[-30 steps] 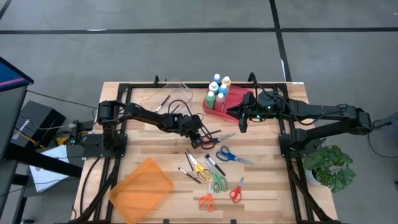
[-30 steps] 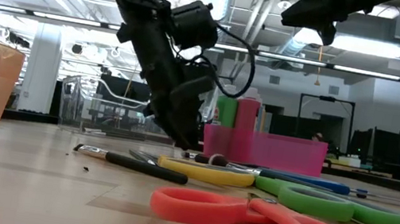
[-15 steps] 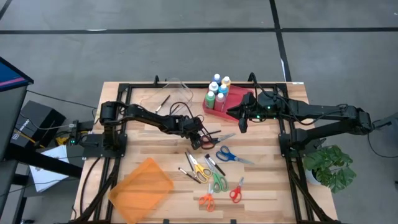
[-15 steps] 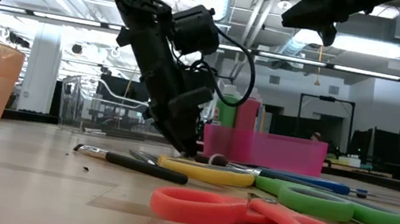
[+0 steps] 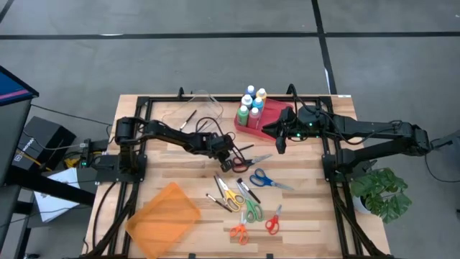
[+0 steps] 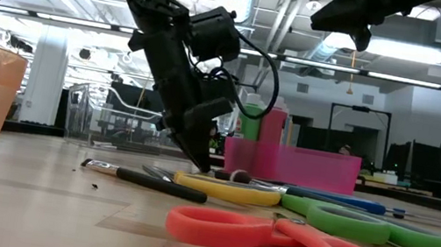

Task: Pick & Place Paint Supplies
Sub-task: Put the black paint brush into the transparent bin

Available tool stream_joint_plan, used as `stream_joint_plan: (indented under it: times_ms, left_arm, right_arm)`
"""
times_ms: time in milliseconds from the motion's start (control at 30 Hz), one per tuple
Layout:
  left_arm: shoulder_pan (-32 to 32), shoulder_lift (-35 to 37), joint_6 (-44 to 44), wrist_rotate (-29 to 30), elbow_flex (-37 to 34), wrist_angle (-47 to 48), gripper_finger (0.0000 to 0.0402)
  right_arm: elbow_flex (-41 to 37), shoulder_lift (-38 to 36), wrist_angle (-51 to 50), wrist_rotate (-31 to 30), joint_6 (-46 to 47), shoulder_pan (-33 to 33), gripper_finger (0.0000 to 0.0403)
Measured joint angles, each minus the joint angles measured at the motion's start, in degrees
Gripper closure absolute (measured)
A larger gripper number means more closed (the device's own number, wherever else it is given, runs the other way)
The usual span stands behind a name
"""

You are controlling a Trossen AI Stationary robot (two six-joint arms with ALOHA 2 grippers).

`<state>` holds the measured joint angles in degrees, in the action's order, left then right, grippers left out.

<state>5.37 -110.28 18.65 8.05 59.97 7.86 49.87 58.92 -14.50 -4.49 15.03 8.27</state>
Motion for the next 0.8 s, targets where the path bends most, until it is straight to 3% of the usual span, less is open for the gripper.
stream_joint_plan:
  times_ms: [433,800]
  left_arm:
    - [0.00,9.34,3.24,-0.94,-0.27,2.79,0.0400]
    - [0.20,23.76,7.62,5.49,-0.16,10.00,0.0401]
  right_arm:
    - [0.00,0.00,0.02,0.00,0.00,0.01,0.0335]
    - [0.00,0.00,0.46,0.00,0.00,0.02,0.0335]
